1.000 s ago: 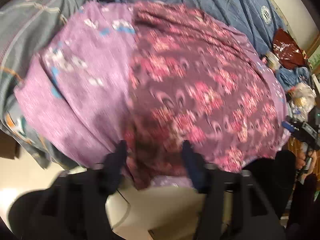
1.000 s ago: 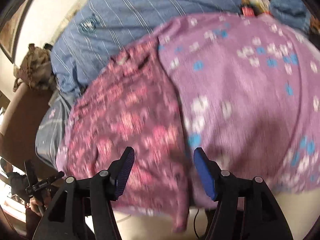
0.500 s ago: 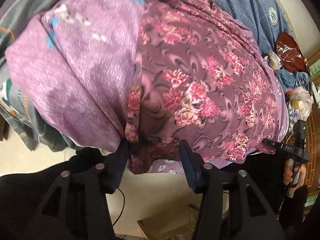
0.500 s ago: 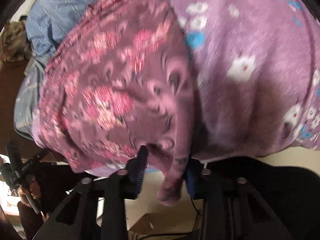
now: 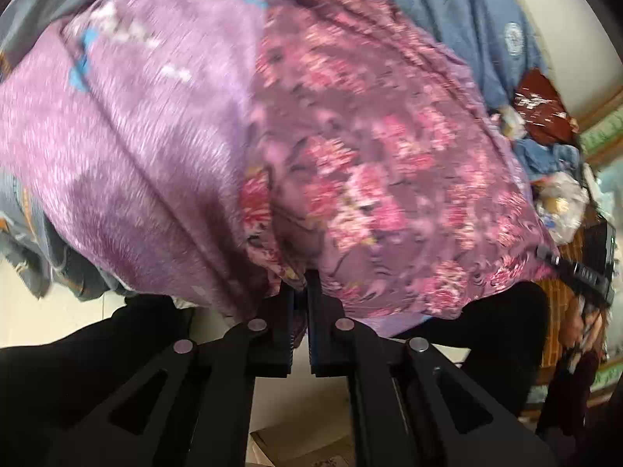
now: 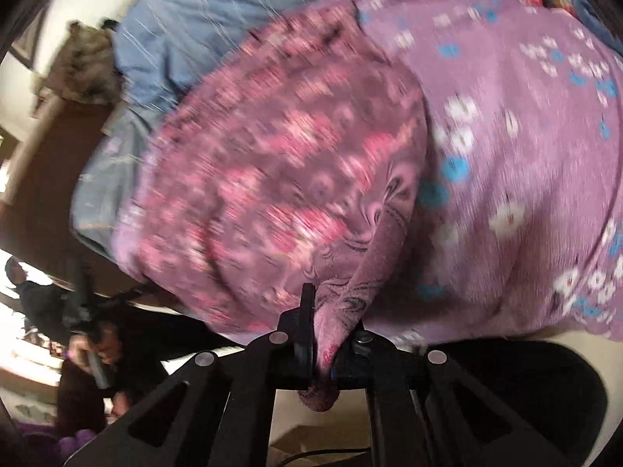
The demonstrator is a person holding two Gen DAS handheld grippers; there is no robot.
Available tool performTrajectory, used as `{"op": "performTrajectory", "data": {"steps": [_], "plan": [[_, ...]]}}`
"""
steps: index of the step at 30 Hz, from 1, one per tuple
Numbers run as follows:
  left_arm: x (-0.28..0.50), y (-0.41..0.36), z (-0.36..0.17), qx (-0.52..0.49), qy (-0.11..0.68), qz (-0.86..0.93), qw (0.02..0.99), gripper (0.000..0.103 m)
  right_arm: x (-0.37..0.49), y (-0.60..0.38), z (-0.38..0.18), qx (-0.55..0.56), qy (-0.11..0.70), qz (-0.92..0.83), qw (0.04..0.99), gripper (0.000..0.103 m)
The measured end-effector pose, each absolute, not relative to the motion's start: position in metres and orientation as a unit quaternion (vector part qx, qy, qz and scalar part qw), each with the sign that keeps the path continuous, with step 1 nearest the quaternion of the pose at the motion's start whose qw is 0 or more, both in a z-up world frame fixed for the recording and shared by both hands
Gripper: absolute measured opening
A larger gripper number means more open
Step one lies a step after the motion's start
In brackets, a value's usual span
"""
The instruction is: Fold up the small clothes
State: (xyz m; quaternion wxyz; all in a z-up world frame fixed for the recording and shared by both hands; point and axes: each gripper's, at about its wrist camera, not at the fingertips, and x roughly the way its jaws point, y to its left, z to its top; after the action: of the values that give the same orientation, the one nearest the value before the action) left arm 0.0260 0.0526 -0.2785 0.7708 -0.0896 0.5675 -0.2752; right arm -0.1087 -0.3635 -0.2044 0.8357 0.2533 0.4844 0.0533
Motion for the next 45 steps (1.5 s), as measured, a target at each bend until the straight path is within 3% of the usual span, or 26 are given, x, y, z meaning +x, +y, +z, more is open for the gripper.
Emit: {"op": "performTrajectory", "data": {"steps": [6, 15, 24, 34, 36, 38, 39, 43, 45], "plan": [[0.035, 0.066, -0.217, -0.126, 0.510, -0.329, 0.785, 0.003, -0.099, -0.381, -0.140, 0.300, 0.383, 0.132, 0.863, 0.004], [0.101, 0.072, -0.154, -0.193, 0.454, -0.346, 0.798, 0.003, -0.048, -0.413, -0.099, 0.354, 0.298, 0.150, 0.874, 0.004], [0.220, 0.044, -0.132, -0.215, 0.447, -0.317, 0.808, 0.003, 0.059, -0.462, -0.102, 0.386, 0.294, 0.099, 0.869, 0.004], [0.392, -0.019, -0.147, -0.195, 0.455, -0.241, 0.835, 0.003, 0.252, -0.521, -0.144, 0.429, 0.288, 0.040, 0.855, 0.004], [0.416, -0.024, -0.161, -0.202, 0.448, -0.209, 0.845, 0.003, 0.283, -0.527, -0.166, 0.429, 0.306, 0.014, 0.850, 0.010], [0.432, -0.018, -0.183, -0.239, 0.456, -0.182, 0.838, 0.004, 0.300, -0.532, -0.189, 0.442, 0.334, -0.014, 0.833, 0.033], [0.432, -0.015, -0.189, -0.253, 0.456, -0.179, 0.834, 0.004, 0.304, -0.535, -0.201, 0.454, 0.339, -0.020, 0.824, 0.051], [0.396, 0.002, -0.196, -0.273, 0.427, -0.172, 0.845, 0.005, 0.281, -0.547, -0.214, 0.493, 0.288, -0.016, 0.821, 0.059], [0.356, 0.004, -0.185, -0.242, 0.402, -0.152, 0.870, 0.017, 0.262, -0.545, -0.202, 0.478, 0.266, -0.022, 0.837, 0.063]]}}
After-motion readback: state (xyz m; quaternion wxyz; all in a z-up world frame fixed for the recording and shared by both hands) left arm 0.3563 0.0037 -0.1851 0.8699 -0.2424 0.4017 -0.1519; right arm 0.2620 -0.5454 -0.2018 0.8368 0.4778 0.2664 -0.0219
